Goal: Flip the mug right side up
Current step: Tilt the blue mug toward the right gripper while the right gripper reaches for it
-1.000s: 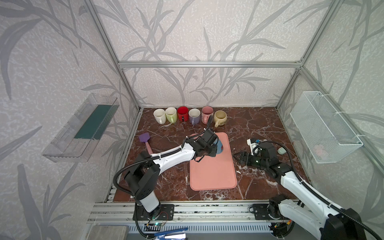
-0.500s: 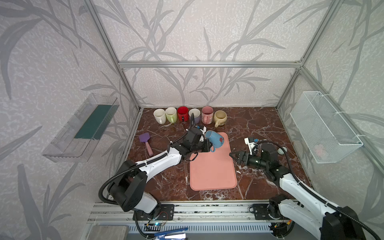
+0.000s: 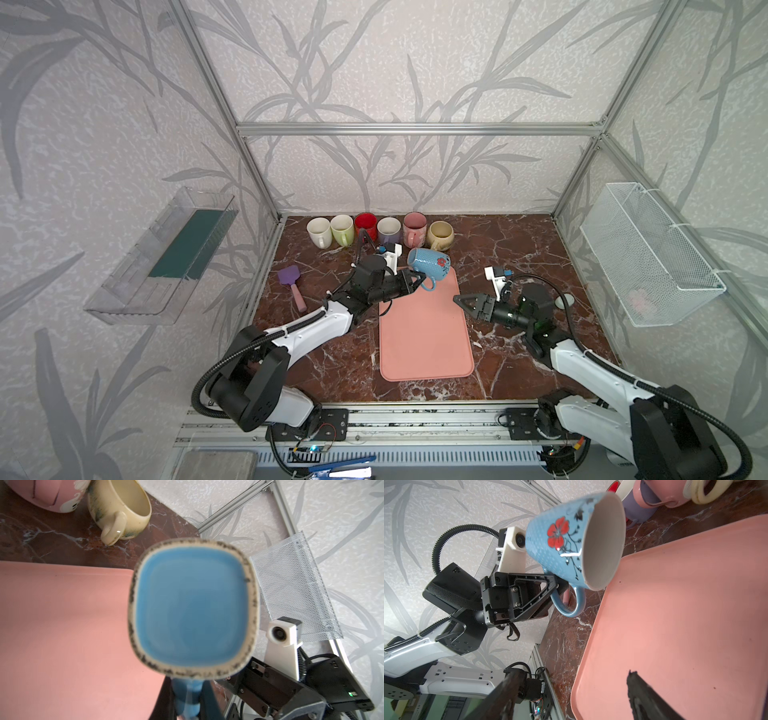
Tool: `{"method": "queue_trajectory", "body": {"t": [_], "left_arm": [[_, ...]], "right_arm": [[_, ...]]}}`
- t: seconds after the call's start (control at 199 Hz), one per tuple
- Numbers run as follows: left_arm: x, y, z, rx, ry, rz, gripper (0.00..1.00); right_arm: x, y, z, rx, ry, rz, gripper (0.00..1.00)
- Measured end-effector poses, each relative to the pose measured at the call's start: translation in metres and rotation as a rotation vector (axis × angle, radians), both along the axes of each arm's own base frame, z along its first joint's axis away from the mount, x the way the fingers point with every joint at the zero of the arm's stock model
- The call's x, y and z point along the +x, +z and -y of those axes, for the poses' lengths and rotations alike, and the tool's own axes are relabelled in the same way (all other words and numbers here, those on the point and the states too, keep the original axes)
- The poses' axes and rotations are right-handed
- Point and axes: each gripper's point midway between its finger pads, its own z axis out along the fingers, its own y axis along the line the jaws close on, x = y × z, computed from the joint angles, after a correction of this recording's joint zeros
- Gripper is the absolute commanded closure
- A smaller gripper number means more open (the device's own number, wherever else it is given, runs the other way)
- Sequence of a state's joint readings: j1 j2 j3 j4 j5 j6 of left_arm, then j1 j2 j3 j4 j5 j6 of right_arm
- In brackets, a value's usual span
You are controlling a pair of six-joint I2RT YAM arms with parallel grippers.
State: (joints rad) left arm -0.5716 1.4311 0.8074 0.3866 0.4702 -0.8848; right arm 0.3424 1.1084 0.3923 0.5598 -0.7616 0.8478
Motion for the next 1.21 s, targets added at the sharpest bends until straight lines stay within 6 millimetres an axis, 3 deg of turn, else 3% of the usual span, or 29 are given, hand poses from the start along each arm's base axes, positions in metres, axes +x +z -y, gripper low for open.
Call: {"method": "queue_trajectory", "body": {"t": [0.191,0.437,0.703,1.206], "left_arm": [[0.001,0.023,0.004,-0.085,-0.014,0.038,1.00],[0.000,0.034,0.007,-0.135,-0.027,0.050,1.00],[0.000,0.043,0.007,-0.172,-0.030,0.056,1.00],[0.002,0.053,0.011,-0.232,-0.044,0.070,1.00]], "right_arm": [[0.007,0.006,-0.012,0.039,0.023,0.003,0.15],[0.031,0.031,-0.024,0.127,0.023,0.042,0.19],[0.054,0.026,-0.036,0.195,0.023,-0.001,0.24],[0.072,0.034,-0.048,0.260,0.023,0.011,0.35]]}}
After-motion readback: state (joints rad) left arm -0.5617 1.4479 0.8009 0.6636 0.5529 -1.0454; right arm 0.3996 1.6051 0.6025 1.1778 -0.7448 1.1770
